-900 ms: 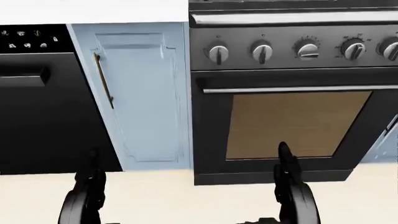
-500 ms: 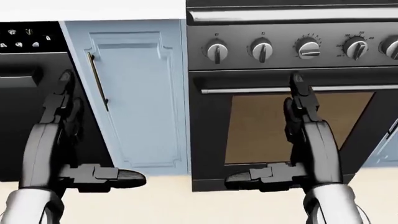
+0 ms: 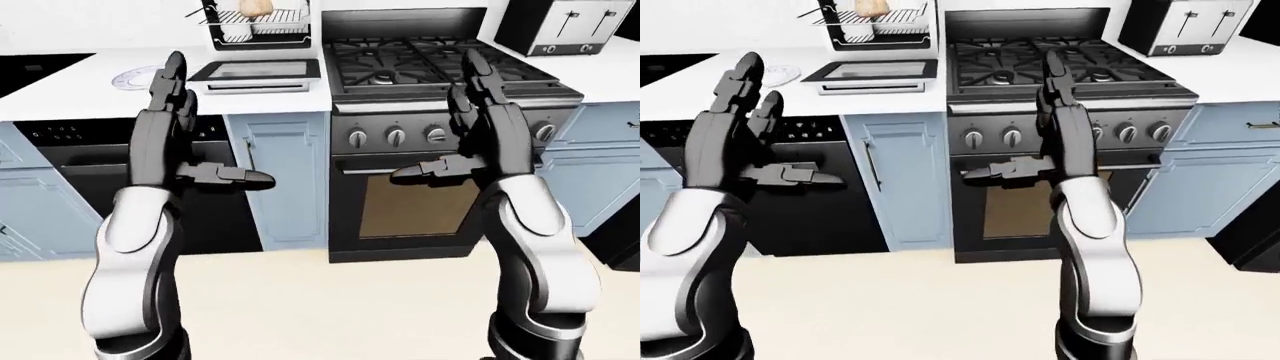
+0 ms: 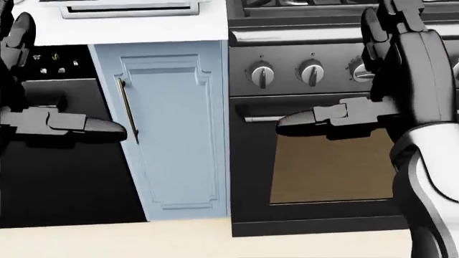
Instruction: Pick the bread from the top rack and place it on the plate on the counter.
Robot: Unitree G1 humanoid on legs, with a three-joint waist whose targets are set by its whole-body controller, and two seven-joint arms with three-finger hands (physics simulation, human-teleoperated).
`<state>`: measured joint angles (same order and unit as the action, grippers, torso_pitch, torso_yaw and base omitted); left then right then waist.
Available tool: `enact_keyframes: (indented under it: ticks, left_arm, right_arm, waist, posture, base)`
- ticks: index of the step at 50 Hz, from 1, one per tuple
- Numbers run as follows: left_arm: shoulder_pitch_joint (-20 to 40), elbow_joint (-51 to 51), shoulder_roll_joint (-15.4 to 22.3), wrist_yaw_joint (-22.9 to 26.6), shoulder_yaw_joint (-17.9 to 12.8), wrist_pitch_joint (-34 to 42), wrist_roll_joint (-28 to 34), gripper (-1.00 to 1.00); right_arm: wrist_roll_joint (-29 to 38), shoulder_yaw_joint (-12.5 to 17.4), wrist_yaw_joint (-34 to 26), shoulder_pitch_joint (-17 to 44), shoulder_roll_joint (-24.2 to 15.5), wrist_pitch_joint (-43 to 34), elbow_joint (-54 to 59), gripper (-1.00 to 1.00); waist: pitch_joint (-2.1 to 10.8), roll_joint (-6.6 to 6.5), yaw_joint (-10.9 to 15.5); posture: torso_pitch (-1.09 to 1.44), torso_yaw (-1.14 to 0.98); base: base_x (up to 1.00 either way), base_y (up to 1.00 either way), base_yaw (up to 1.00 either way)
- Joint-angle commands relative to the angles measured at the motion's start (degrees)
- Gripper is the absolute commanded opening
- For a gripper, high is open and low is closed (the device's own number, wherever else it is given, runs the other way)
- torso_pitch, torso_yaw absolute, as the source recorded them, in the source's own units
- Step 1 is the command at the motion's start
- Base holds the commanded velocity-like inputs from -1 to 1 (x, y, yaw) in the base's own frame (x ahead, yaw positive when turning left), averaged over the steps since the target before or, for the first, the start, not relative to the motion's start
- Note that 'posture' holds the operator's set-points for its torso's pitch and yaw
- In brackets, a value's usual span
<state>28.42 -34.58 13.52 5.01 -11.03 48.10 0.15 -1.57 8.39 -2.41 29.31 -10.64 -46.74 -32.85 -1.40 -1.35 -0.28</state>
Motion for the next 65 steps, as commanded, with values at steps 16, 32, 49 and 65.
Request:
enact_keyframes:
  ticks: [16,32,49,65]
  left_arm:
    - [6.62,-1.25,6.41,-1.89,-4.30,3.14,-3.48,1.00]
    - [12.14,2.39,11.51,-3.37,-5.68,4.23,-6.30,1.00]
    - [10.08,-0.33,13.55,-4.59,-8.19,5.29,-8.92,1.00]
    - [10.18,-0.77,14.66,-4.31,-8.47,5.74,-8.93,1.00]
  right_arm:
    - [-3.02,1.99,0.42,8.45,-4.42,-2.19,-0.19,1.00]
    - [-6.08,2.73,1.03,16.13,-8.40,-2.01,4.74,1.00]
    - [-4.22,1.46,1.81,17.04,-6.99,-0.25,6.58,1.00]
    - [-5.70,2.77,2.08,16.96,-8.43,-2.32,4.18,1.00]
  waist:
    - [0.84,3.27,0.12]
    - [-0.55,2.19,-0.25]
    - [-0.26,-3.55,-0.64]
    - [0.79,3.88,-0.16]
  posture:
    - [0.00,0.00]
    - [0.00,0.00]
    - [0.00,0.00]
    - [0.00,0.00]
  base:
    - [0.00,0.18,0.00]
    - [0.00,0.24,0.00]
    - [0.02,0.35,0.00]
    - [0.02,0.35,0.00]
